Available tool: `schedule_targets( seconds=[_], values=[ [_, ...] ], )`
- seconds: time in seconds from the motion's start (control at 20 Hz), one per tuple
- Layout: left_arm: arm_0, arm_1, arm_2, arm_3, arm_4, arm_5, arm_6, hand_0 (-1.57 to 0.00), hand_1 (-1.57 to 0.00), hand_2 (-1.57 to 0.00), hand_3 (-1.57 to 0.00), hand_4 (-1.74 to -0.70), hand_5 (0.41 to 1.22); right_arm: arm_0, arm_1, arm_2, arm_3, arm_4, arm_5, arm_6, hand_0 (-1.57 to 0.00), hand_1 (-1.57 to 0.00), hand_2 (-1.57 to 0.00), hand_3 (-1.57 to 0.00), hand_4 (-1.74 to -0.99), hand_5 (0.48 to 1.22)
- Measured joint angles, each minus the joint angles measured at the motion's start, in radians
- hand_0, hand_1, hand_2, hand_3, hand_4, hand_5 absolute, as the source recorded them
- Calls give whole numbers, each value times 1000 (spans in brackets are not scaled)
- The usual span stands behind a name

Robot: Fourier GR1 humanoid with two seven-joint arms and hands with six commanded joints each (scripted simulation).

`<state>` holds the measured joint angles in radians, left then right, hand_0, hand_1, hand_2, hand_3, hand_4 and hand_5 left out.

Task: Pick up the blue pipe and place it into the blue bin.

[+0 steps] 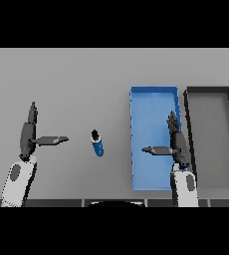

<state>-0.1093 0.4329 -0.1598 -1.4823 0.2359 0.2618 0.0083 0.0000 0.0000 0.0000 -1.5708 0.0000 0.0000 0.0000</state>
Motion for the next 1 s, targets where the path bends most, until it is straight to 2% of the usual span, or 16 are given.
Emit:
schedule_targets(
  seconds=[0.3, 0.35, 0.4, 0.5, 0.6, 0.65, 0.7, 0.75, 0.8, 0.95, 1.0],
  values=[
    [0, 14, 17, 14, 12, -13, -17, 1, 1, 1, 1, -1006, 586, -7, 10, 6, 2, 8, -11, -2, 1, 1, 1, 1, -1222, 603],
    [31, 74, -18, 9, -1, -118, -76, 1, 1, 1, 1, -1011, 588, 27, -43, 41, -30, 68, 13, -72, 1, 1, 1, 1, -1227, 603],
    [45, 119, -28, 15, 1, -191, -114, 1, 1, 1, 1, -1011, 588, 59, -72, 64, -59, 93, 36, -100, 1, 1, 1, 1, -1230, 601],
    [60, 164, -44, 8, -7, -259, -156, 1, 1, 1, 1, -1010, 589, 69, -96, 89, -85, 125, 48, -72, 1, 1, 1, 1, -1232, 599],
    [57, 173, -52, 17, -16, -274, -155, 1, 1, 1, 1, -1007, 587, 77, -110, 95, -102, 131, 58, -62, 1, 1, 1, 1, -1230, 595],
    [71, 178, -50, 9, -11, -286, -180, 1, 1, 1, 1, -1009, 589, 85, -117, 93, -108, 136, 55, -64, 1, 1, 1, 1, -1226, 593],
    [57, 178, -52, 4, 4, -300, -170, 1, 1, 1, 1, -1015, 592, 81, -113, 101, -107, 142, 56, -51, 1, 1, 1, 1, -1225, 592],
    [73, 185, -56, -13, 16, -323, -190, 1, 1, 1, 1, -1023, 594, 86, -108, 106, -118, 144, 54, -60, 1, 1, 1, 1, -1218, 589],
    [76, 184, -62, -10, 24, -345, -193, 1, 1, 1, 1, -1021, 587, 76, -115, 100, -120, 142, 53, -39, 1, 1, 1, 1, -1216, 587],
    [75, 209, -112, -50, 8, -412, -181, 1, 1, 1, 1, -1031, 565, 60, -116, 99, -109, 141, 55, -41, 1, 1, 1, 1, -1225, 595],
    [82, 217, -131, -65, 2, -437, -180, 1, 1, 1, 1, -1037, 548, 63, -117, 101, -102, 141, 61, -61, 1, 1, 1, 1, -1223, 601]
  ],
)
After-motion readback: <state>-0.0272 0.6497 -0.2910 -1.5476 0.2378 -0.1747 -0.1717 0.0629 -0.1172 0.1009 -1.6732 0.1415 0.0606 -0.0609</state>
